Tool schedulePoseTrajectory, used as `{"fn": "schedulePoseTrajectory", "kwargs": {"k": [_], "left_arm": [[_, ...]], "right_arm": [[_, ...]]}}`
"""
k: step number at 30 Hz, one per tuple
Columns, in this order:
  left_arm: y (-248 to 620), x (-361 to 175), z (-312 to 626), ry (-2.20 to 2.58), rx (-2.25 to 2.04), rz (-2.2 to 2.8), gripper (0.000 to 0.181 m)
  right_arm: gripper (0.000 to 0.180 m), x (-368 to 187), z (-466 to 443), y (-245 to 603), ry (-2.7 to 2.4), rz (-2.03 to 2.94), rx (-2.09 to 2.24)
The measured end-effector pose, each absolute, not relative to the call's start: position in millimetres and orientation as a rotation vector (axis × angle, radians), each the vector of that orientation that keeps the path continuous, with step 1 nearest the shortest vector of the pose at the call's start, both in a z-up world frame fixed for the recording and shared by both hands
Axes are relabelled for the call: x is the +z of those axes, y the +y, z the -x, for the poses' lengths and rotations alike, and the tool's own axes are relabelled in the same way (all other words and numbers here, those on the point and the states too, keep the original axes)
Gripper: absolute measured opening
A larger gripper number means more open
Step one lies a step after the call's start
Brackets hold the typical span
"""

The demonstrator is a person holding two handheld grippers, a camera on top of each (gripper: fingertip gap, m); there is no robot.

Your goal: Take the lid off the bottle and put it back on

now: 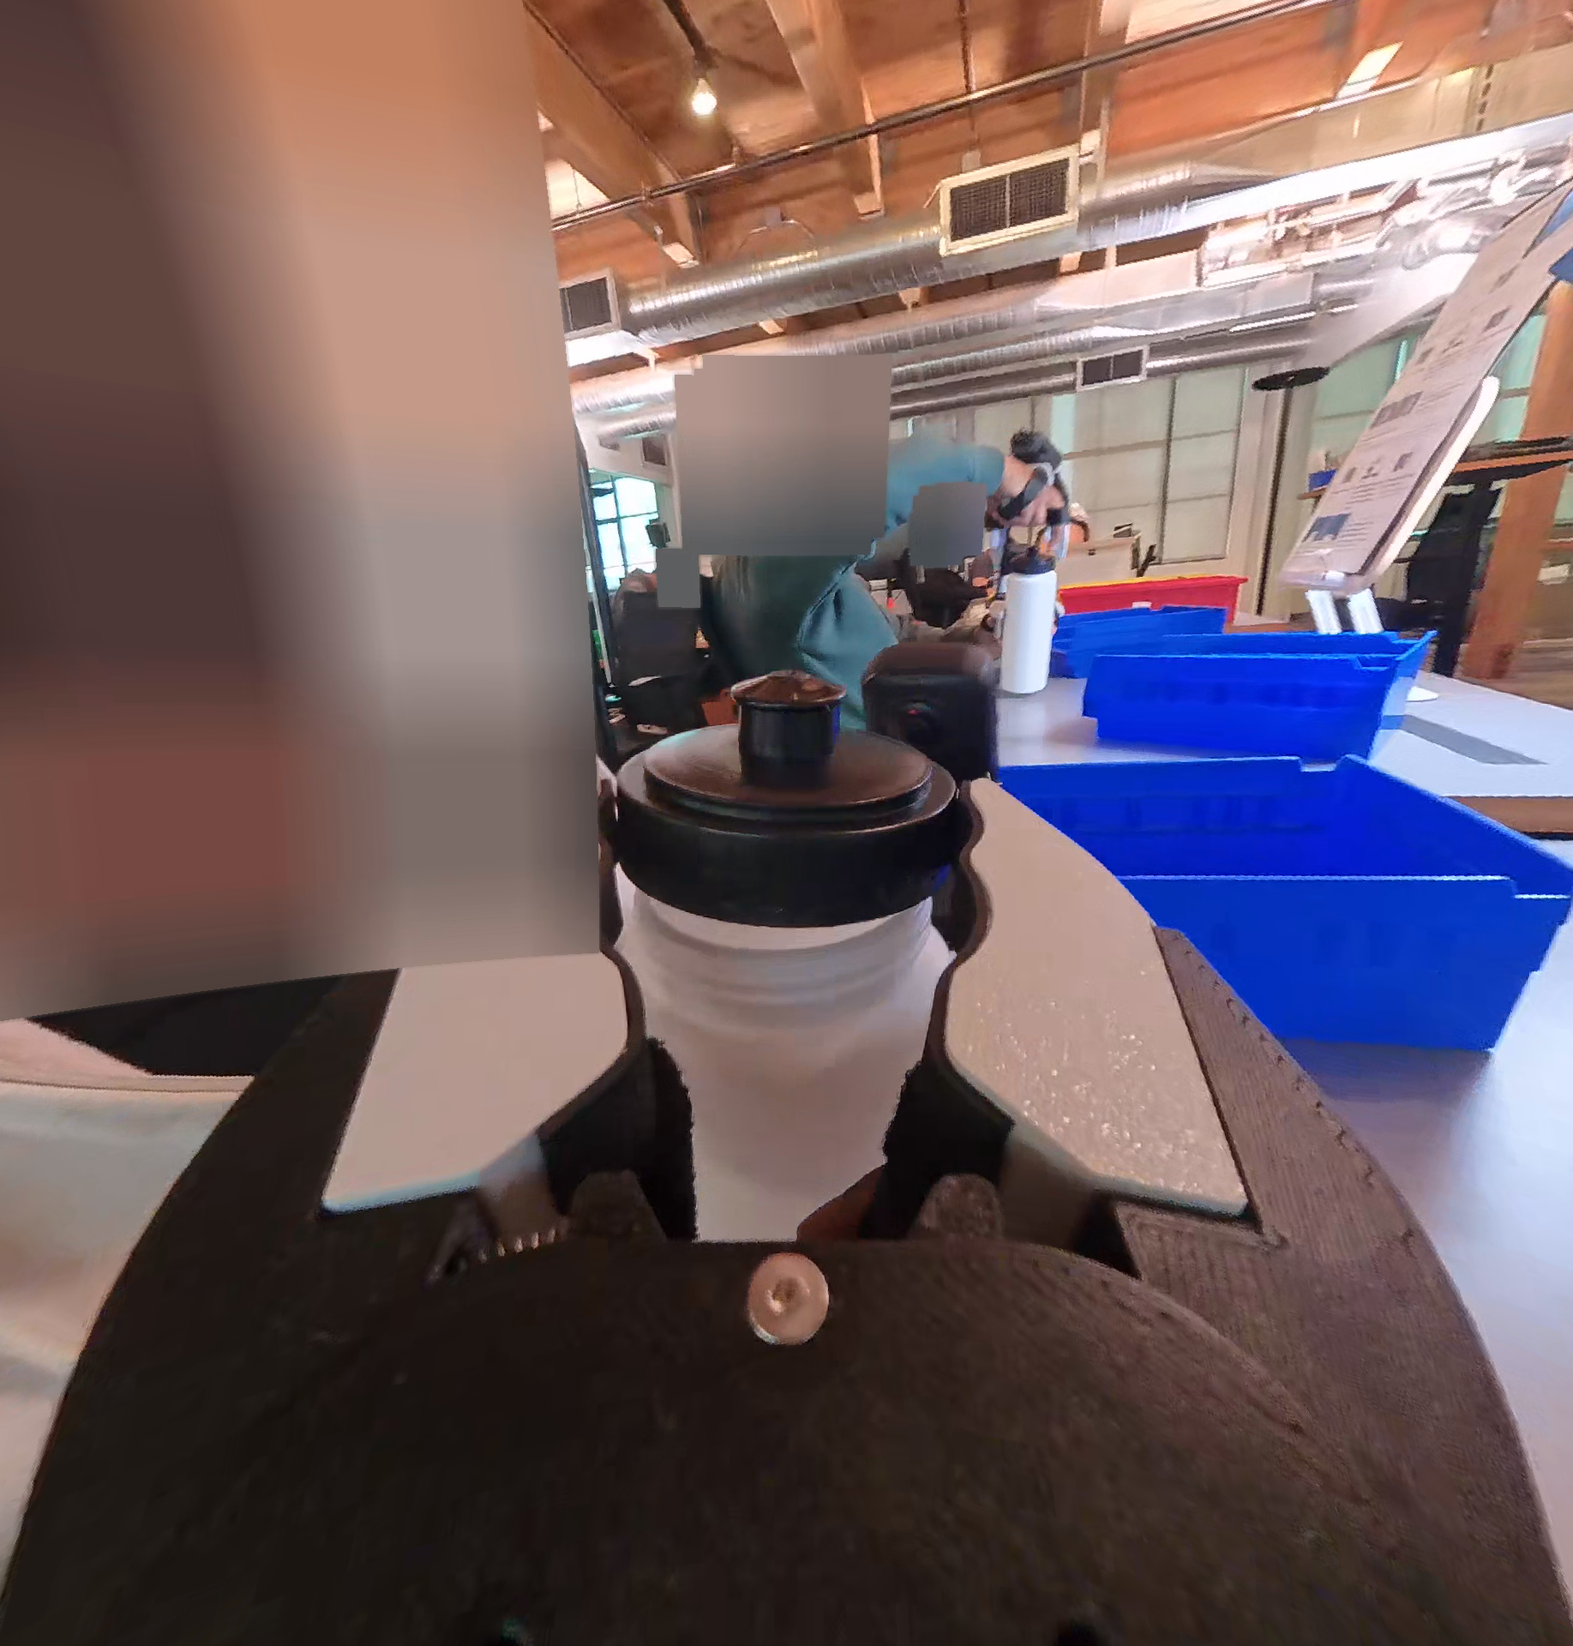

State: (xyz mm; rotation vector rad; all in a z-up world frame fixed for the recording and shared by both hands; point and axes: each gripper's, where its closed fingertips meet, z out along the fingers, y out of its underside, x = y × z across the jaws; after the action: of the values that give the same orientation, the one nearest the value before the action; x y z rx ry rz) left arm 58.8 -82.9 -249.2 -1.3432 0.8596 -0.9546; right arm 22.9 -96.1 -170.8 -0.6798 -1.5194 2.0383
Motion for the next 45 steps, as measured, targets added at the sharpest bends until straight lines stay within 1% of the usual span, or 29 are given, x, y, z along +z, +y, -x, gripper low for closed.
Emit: {"fn": "schedulePoseTrajectory", "kwargs": {"k": [6,11,13,15,18,20,25,29,35,40,44,45], "left_arm": [[-55.5,-239.7,-33.5,0.668,-0.731,1.328,0.086],[-40.4,-241.0,-16.5,0.574,-0.576,1.324,0.086],[-36.4,-248.5,-17.3,0.582,-0.545,1.362,0.086],[-36.2,-249.0,-19.2,0.581,-0.550,1.358,0.086],[-35.7,-249.1,-18.8,0.574,-0.557,1.362,0.086],[-34.4,-249.1,-17.7,0.562,-0.557,1.365,0.086],[-33.3,-248.9,-17.2,0.553,-0.555,1.360,0.086],[-33.1,-248.9,-16.7,0.551,-0.554,1.357,0.086],[-33.3,-249.0,-17.5,0.552,-0.549,1.367,0.086],[-34.8,-248.7,-19.7,0.569,-0.537,1.363,0.086],[-35.0,-248.7,-20.5,0.573,-0.535,1.362,0.086],[-34.8,-248.8,-20.1,0.572,-0.536,1.363,0.086]], "right_arm": [[0.072,-156.6,-20.5,-55.4,-1.316,0.805,1.912],[0.072,-137.4,-30.0,5.7,-1.159,1.031,1.553],[0.072,-128.1,-46.7,37.8,-1.126,1.121,1.333],[0.073,-125.9,-74.7,84.0,-1.081,1.221,1.013],[0.072,-152.8,-142.1,175.1,-0.989,1.479,0.432],[0.073,-185.3,-184.3,225.5,-0.916,1.657,0.231],[0.073,-285.3,-214.5,292.0,-0.845,2.014,0.255],[0.074,-334.5,-237.0,324.3,-0.738,2.141,0.161],[0.074,-357.5,-259.5,334.9,-0.701,2.186,0.053],[0.073,-390.4,-271.8,321.0,-0.706,2.383,0.046],[0.073,-393.1,-271.6,317.2,-0.689,2.416,0.096],[0.078,-391.7,-270.5,316.5,-0.698,2.413,0.100]]}}
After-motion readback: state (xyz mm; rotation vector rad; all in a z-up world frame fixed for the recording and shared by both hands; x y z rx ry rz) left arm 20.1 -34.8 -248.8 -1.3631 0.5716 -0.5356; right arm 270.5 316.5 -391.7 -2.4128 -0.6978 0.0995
